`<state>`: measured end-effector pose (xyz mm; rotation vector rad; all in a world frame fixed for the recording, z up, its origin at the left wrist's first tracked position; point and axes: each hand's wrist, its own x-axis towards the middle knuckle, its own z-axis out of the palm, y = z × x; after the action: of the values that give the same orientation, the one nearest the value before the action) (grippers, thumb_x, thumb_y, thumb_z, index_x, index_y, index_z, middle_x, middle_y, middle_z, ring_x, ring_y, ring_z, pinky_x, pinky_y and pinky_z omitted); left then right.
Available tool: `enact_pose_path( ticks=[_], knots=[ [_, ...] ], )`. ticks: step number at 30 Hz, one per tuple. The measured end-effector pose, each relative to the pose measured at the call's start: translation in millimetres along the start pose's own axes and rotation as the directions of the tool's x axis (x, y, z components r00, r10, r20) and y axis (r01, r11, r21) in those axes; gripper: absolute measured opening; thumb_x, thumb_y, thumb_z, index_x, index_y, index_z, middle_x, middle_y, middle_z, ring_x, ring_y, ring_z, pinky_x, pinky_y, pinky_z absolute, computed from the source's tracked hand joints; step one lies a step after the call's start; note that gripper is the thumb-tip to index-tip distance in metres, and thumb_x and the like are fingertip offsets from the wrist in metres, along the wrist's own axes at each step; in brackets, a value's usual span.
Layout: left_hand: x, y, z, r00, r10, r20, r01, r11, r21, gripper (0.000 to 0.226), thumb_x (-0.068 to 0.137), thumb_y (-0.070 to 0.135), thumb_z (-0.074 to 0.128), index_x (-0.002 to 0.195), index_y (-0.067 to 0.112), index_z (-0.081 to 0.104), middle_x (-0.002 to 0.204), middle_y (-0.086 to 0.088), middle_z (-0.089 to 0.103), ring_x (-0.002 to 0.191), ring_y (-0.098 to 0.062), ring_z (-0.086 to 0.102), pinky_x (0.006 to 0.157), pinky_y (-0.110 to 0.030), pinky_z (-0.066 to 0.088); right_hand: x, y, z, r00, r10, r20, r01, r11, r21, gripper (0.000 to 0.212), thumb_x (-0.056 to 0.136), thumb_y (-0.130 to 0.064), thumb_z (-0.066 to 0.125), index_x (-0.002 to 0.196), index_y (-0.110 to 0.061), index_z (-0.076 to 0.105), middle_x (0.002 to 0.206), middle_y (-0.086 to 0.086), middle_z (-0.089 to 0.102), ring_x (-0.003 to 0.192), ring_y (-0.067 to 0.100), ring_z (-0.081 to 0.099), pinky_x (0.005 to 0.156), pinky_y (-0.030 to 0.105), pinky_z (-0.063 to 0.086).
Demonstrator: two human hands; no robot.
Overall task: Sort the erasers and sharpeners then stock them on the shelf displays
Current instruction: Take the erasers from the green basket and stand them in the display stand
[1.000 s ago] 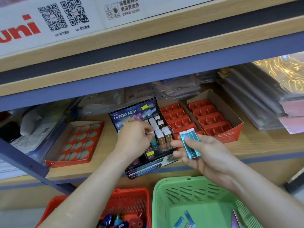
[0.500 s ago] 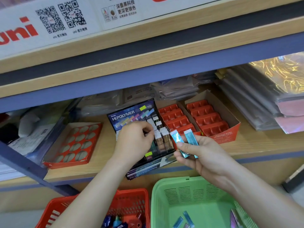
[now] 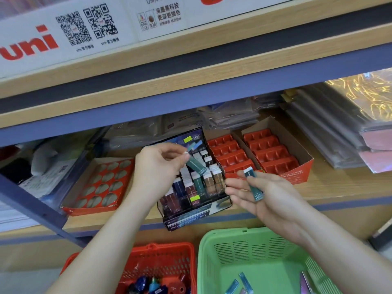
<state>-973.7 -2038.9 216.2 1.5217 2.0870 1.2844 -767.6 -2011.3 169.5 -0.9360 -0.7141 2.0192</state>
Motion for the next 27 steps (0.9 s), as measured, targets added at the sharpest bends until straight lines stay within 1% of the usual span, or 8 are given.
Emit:
enact_pose_path(
  ticks=[4,7,10,14,17,19,24,27],
  knots=[
    [0.1,-7.6,7.8,0.997,0.073,0.034,-0.078,0.981,0.176,0.018,0.083,0.022,0.074,0.074,0.035,0.066,0.07,0.018,0.066,0.069,0.008,0.06,0.063,-0.006,0.046,-0.4,2.1,1.5,0.999,-0.003,0.042,0.004,1.0,-0.023,0.022,0.104,-0.009,0.04,0.117,-0.003,0.056,0.104,0.016,0.073,0.089,0.032,0.073,0.068,0.035,0.062],
    [0.8,-7.3,7.6,0.992,0.116,0.049,-0.124,0.969,0.213,0.016,0.084,0.021,0.073,0.076,0.033,0.065,0.072,0.018,0.065,0.07,0.004,0.06,0.068,-0.012,0.048,0.6,4.0,1.1,0.999,-0.011,0.036,0.014,0.997,-0.071,0.023,0.103,-0.01,0.042,0.113,-0.002,0.061,0.103,0.014,0.07,0.082,0.029,0.074,0.063,0.031,0.061],
    [1.5,-7.2,5.5,0.987,0.147,0.058,-0.157,0.955,0.251,0.01,0.085,0.02,0.072,0.08,0.028,0.067,0.073,0.018,0.063,0.073,0.003,0.059,0.072,-0.017,0.049,1.9,5.0,-0.5,1.0,-0.021,0.003,0.021,0.995,-0.1,0.024,0.102,-0.008,0.044,0.11,-0.001,0.065,0.096,0.011,0.057,0.07,0.024,0.07,0.061,0.03,0.06],
    [-0.3,-15.6,8.4,0.983,0.167,0.08,-0.183,0.939,0.292,0.002,0.085,0.02,0.071,0.087,0.021,0.072,0.075,0.014,0.065,0.074,0.001,0.06,0.073,-0.021,0.051,1.4,4.9,-1.5,0.999,-0.031,0.011,0.033,0.989,-0.148,0.021,0.1,-0.007,0.048,0.106,-0.002,0.067,0.092,0.01,0.062,0.068,0.018,0.064,0.061,0.029,0.058],
    [-4.5,-20.6,18.4,0.97,0.199,0.138,-0.235,0.909,0.343,0.006,0.086,0.022,0.07,0.09,0.019,0.072,0.074,0.013,0.064,0.073,-0.003,0.06,0.075,-0.027,0.053,-1.7,4.6,0.0,0.997,-0.055,0.046,0.063,0.976,-0.209,0.015,0.096,-0.006,0.055,0.094,-0.005,0.07,0.074,0.003,0.068,0.067,0.015,0.067,0.059,0.026,0.058],
    [-6.6,-23.6,25.2,0.959,0.231,0.165,-0.277,0.884,0.376,0.005,0.086,0.023,0.07,0.089,0.019,0.072,0.074,0.012,0.063,0.071,-0.007,0.059,0.075,-0.03,0.053,-3.8,4.4,0.0,0.996,-0.077,0.052,0.088,0.965,-0.248,0.009,0.091,-0.008,0.063,0.087,-0.006,0.07,0.069,0.002,0.067,0.064,0.014,0.067,0.056,0.025,0.057],
    [-6.7,-27.3,35.0,0.913,0.36,0.19,-0.406,0.766,0.499,0.005,0.082,0.019,0.072,0.085,0.016,0.074,0.084,0.001,0.067,0.085,-0.022,0.058,0.082,-0.028,0.04,-5.6,4.2,-0.5,0.995,-0.09,0.051,0.102,0.922,-0.373,0.012,0.086,-0.021,0.07,0.093,-0.012,0.072,0.072,0.005,0.069,0.056,0.012,0.061,0.044,0.019,0.037],
    [-7.4,-26.2,39.2,0.911,0.334,0.243,-0.411,0.671,0.618,0.009,0.082,0.023,0.069,0.089,0.017,0.072,0.089,0.001,0.067,0.093,-0.024,0.056,0.087,-0.03,0.04,-3.8,4.9,-2.0,0.995,-0.065,0.07,0.085,0.939,-0.333,0.009,0.087,-0.011,0.067,0.094,-0.008,0.071,0.075,0.009,0.071,0.059,0.014,0.064,0.049,0.02,0.049]
  ],
)
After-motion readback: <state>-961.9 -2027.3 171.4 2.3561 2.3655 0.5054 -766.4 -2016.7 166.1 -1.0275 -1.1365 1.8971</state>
